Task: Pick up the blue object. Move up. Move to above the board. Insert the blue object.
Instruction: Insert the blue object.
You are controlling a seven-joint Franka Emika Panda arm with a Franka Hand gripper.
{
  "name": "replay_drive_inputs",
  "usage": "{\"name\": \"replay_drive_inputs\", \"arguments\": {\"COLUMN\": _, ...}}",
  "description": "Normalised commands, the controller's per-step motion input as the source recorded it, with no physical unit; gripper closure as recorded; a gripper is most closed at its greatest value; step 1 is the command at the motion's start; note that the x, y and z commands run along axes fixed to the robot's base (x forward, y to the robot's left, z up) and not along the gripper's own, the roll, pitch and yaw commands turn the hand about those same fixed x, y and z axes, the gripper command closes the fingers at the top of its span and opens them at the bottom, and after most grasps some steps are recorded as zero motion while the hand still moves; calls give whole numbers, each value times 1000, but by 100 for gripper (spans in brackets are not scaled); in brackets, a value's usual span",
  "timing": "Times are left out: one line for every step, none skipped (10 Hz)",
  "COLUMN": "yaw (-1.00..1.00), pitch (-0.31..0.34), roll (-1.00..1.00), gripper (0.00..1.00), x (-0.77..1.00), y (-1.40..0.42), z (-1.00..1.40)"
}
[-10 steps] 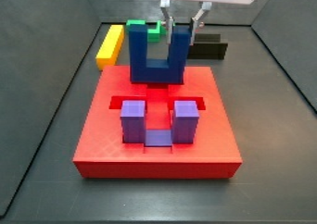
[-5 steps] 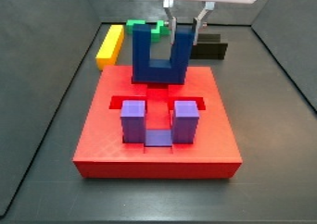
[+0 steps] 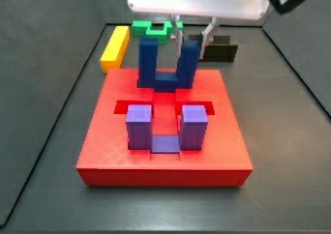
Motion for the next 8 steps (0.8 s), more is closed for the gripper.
{"name": "replay_drive_inputs", "arguments": {"yaw": 0, "pitch": -49, "roll": 26, "gripper": 100, "x": 103, "y": 0, "z": -543}}
{"name": "replay_drive_inputs", "arguments": {"yaw": 0, "pitch": -24, "roll": 50, "gripper": 100, "x": 203, "y": 0, "z": -534}}
{"name": "replay_drive_inputs", "arguments": {"yaw": 0, "pitch": -26, "roll": 46, "gripper": 100, "x": 260, "y": 0, "z": -517}}
{"name": "replay_drive_inputs", "arguments": {"yaw": 0, "pitch": -14, "roll": 51, "gripper": 100, "x": 234, "y": 0, "z": -477}}
{"name": "replay_drive_inputs", "arguments": {"yaw": 0, "pitch": -16, "roll": 26, "gripper": 100, "x": 189, "y": 0, "z": -426}}
{"name": "replay_drive_inputs", "arguments": {"yaw": 0, "pitch": -9, "roll": 0, "gripper": 100, "x": -6, "y": 0, "z": 0}}
{"name": "replay_drive_inputs", "arguments": {"yaw": 0, "pitch": -26, "roll": 0, "gripper": 100, "x": -29, "y": 0, "z": 0}}
{"name": "replay_drive_inputs", "arguments": {"yaw": 0, "pitch": -63, "roll": 59, "gripper": 100, "x": -80, "y": -77, "z": 0}}
